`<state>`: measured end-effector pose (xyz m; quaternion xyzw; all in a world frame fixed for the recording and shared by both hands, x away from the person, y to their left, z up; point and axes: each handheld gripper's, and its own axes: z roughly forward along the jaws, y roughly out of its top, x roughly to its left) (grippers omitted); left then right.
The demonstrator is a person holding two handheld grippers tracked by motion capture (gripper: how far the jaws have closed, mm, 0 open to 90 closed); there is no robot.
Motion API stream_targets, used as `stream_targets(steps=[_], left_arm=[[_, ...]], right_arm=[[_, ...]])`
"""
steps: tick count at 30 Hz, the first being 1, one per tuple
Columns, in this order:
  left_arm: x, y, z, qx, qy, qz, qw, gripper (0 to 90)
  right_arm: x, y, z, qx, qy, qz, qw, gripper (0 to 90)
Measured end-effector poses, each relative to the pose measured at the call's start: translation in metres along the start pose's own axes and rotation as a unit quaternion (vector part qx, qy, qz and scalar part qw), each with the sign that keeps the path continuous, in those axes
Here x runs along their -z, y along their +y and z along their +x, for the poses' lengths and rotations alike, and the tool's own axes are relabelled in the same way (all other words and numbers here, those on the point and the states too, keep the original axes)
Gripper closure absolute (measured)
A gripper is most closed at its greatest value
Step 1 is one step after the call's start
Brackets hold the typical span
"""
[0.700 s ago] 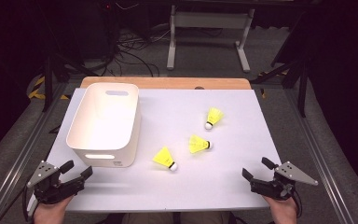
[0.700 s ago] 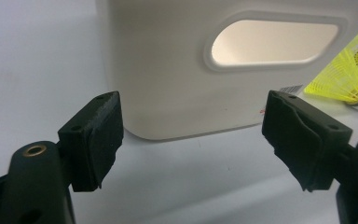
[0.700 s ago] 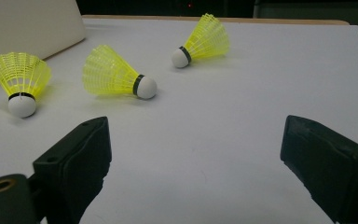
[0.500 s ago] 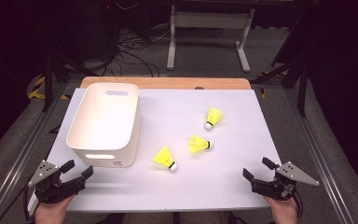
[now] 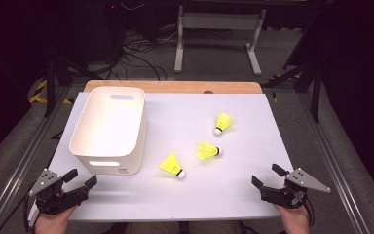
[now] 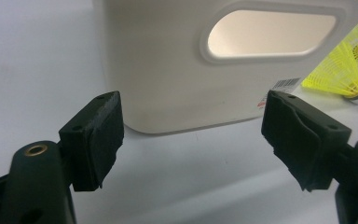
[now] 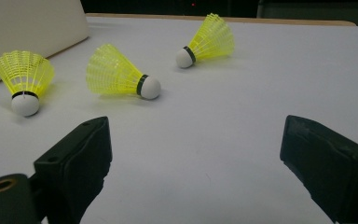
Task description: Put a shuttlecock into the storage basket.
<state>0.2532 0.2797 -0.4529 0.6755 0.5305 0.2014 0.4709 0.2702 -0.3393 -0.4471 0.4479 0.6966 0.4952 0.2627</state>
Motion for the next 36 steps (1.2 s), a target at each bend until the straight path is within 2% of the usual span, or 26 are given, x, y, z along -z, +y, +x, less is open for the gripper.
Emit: stream_targets(steps=[23,26,30,36], left_arm=[[0.003,0.001,0.007,0.011,0.020,0.016,0.9996,22.1],[0.004,0.000,0.009,0.010,0.027,0.023,0.9993,22.0],[0.008,0.000,0.014,0.019,0.032,0.023,0.9991,22.2],[0.010,0.000,0.018,0.019,0.038,0.024,0.9988,22.3]], right_arm=[[-0.002,0.000,0.000,0.000,0.003,0.005,1.0000,10.0],[-0.002,0.001,0.000,0.001,0.003,0.005,1.0000,10.0],[-0.002,0.000,0.000,-0.002,0.002,0.004,1.0000,10.1],[-0.002,0.000,0.000,0.001,0.002,0.007,1.0000,10.1]])
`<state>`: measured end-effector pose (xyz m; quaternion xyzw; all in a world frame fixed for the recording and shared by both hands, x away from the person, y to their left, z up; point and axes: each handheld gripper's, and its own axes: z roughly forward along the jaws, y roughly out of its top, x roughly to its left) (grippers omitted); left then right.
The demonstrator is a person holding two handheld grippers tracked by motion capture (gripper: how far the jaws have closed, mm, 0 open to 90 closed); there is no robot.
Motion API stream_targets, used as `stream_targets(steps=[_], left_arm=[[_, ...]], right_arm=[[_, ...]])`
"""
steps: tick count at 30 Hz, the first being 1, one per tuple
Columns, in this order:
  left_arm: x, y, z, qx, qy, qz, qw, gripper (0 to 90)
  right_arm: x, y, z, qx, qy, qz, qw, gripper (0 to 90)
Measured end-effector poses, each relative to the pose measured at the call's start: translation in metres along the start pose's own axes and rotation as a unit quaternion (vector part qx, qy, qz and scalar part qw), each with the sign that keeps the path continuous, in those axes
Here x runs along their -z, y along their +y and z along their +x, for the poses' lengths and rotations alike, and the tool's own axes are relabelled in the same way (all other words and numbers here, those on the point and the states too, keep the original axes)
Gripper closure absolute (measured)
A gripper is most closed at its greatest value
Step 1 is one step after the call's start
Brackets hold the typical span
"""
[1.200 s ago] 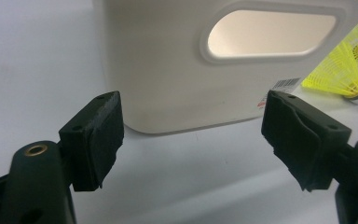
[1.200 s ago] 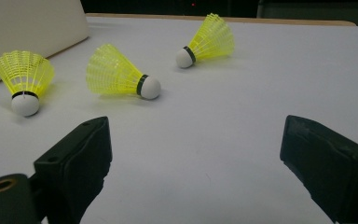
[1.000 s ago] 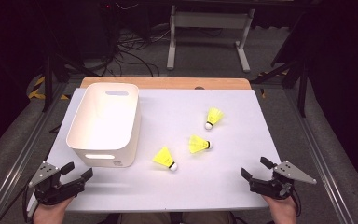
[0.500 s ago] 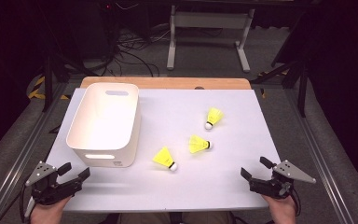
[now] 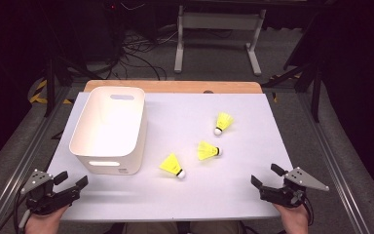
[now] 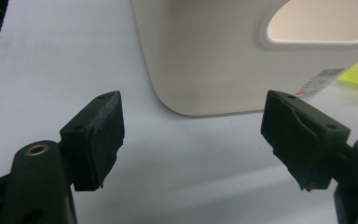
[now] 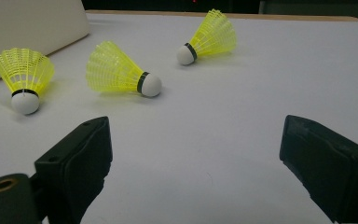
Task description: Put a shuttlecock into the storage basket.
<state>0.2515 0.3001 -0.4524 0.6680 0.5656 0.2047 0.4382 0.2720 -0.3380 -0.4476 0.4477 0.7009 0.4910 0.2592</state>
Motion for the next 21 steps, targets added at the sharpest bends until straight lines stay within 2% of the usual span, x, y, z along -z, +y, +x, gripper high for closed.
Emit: stream_targets(steps=[21], left_arm=[[0.004,0.009,0.022,0.007,0.036,-0.004,0.9993,22.2]], right_arm=[[0.000,0.000,-0.001,0.000,-0.001,0.002,1.0000,10.1]])
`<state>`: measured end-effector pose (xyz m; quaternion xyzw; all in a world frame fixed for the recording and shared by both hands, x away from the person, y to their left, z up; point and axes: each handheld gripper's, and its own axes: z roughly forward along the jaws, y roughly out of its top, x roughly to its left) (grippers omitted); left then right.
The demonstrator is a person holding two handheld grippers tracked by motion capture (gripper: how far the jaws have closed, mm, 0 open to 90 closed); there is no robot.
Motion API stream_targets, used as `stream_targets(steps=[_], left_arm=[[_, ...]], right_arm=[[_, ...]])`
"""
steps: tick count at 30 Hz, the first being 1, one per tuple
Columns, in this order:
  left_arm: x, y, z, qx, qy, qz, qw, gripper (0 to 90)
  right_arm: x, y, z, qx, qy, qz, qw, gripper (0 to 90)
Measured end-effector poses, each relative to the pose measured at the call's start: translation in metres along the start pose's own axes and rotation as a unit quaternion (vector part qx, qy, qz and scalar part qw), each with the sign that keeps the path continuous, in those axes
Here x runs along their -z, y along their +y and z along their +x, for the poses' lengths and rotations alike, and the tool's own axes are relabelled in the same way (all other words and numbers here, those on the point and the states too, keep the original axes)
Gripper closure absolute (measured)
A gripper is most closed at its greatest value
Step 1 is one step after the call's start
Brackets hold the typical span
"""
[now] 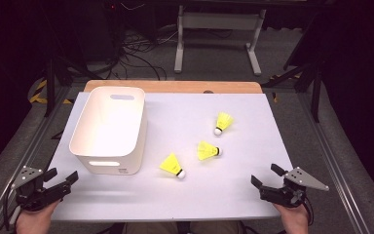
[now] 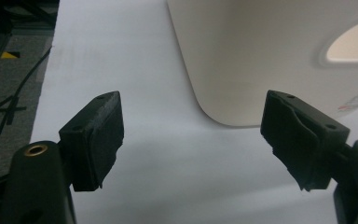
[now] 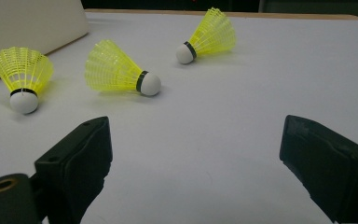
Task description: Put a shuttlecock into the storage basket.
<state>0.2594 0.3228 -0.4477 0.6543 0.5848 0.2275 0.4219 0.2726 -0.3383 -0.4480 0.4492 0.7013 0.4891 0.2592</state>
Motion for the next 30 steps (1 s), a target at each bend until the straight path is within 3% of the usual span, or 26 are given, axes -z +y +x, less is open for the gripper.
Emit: stream_targets(steps=[15,20,30], left_arm=[[0.000,0.007,0.005,0.003,0.013,-0.004,0.9999,21.8],[0.000,0.011,0.006,0.013,0.011,0.006,0.9998,23.3],[0.001,0.019,0.006,0.014,0.018,0.013,0.9997,24.0]], right_arm=[[0.000,0.000,0.000,-0.001,0.000,0.000,1.0000,10.1],[0.000,0.000,0.000,0.000,0.000,0.000,1.0000,10.0],[0.000,0.000,0.000,-0.002,0.000,-0.001,1.0000,10.1]])
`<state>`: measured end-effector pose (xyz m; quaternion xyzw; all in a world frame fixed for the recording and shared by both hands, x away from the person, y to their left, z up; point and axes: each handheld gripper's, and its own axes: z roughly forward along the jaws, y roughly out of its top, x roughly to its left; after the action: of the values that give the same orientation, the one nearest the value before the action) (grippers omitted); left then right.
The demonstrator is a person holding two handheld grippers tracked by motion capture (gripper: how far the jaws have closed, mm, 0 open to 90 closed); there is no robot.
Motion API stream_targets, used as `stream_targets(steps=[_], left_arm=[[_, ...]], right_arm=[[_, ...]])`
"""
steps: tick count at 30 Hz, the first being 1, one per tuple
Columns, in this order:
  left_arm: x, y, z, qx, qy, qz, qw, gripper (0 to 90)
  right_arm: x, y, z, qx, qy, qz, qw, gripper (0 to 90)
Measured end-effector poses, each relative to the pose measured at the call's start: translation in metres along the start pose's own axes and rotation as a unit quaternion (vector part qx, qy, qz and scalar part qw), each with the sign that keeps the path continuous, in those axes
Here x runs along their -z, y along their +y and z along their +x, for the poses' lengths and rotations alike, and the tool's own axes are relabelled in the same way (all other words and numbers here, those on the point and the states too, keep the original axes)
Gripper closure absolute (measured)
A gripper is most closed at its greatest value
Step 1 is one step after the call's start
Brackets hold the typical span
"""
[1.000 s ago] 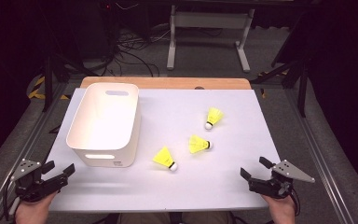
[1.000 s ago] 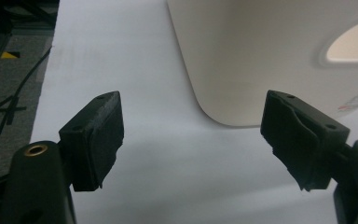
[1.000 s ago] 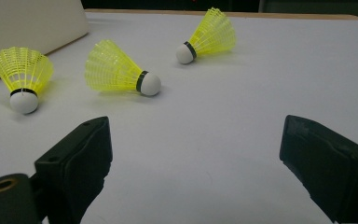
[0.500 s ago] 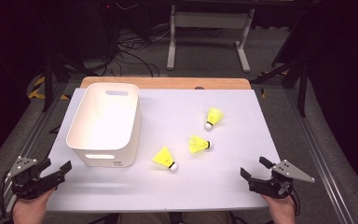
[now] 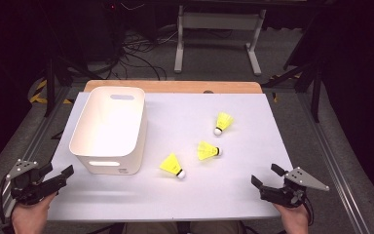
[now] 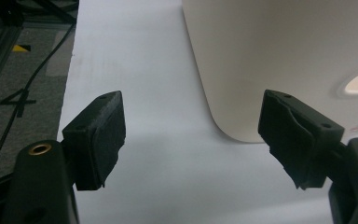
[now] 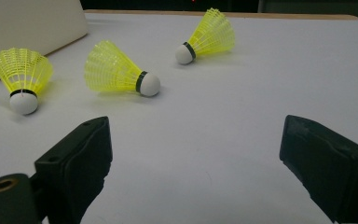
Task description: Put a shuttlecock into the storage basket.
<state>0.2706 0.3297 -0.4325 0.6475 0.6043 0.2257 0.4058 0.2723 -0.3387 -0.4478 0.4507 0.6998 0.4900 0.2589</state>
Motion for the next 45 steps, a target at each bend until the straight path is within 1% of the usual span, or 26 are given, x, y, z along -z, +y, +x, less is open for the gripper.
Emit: stream_targets(steps=[3,5,6,8,9,12,17,19,21,27,32,35,38,45], left_arm=[[0.000,0.003,0.000,0.004,0.010,0.001,0.9999,23.2],[0.001,0.004,0.000,0.003,0.013,-0.008,0.9999,22.8],[0.002,0.005,0.000,0.004,0.018,-0.009,0.9998,22.8],[0.002,0.006,0.001,0.005,0.020,-0.010,0.9997,22.8],[0.002,0.007,0.001,0.009,0.017,-0.007,0.9998,23.2],[0.002,0.010,0.002,0.008,0.017,-0.004,0.9998,23.4],[0.003,0.015,0.002,0.015,0.007,-0.003,0.9999,25.9],[0.003,0.017,0.003,0.021,-0.001,0.000,0.9998,27.2],[0.003,0.019,0.003,0.022,-0.005,0.004,0.9997,27.8],[0.005,0.026,0.002,0.021,-0.009,0.011,0.9997,28.5],[0.007,0.032,0.002,0.022,-0.015,0.002,0.9996,30.0],[0.010,0.036,0.003,0.019,-0.015,0.001,0.9997,30.2],[0.012,0.040,0.003,0.022,-0.019,0.000,0.9996,30.4],[0.018,0.051,0.002,0.010,-0.016,0.002,0.9998,31.2]], right_arm=[[0.000,0.000,0.000,-0.001,0.000,0.000,1.0000,10.1],[0.000,0.000,0.000,-0.001,0.000,0.000,1.0000,10.0],[0.000,0.000,0.000,-0.001,0.000,0.000,1.0000,10.1],[0.000,0.000,0.000,-0.002,0.000,0.000,1.0000,10.1],[0.000,0.000,0.000,-0.002,0.000,-0.001,1.0000,10.1],[0.000,0.000,0.000,-0.003,0.001,-0.001,1.0000,10.1],[0.000,0.000,-0.001,-0.003,0.001,-0.001,1.0000,10.1],[0.000,0.000,-0.001,-0.003,0.001,-0.001,1.0000,10.1],[0.000,0.000,-0.001,-0.004,0.001,-0.001,1.0000,10.1],[0.000,0.000,0.000,-0.004,0.002,-0.001,1.0000,10.1],[0.000,0.000,0.000,-0.004,0.002,-0.002,1.0000,10.1],[0.000,0.000,0.000,-0.003,0.002,-0.001,1.0000,10.1],[0.000,0.000,0.000,-0.004,0.002,-0.001,1.0000,10.1],[0.000,0.000,0.000,0.000,0.002,0.001,1.0000,10.3]])
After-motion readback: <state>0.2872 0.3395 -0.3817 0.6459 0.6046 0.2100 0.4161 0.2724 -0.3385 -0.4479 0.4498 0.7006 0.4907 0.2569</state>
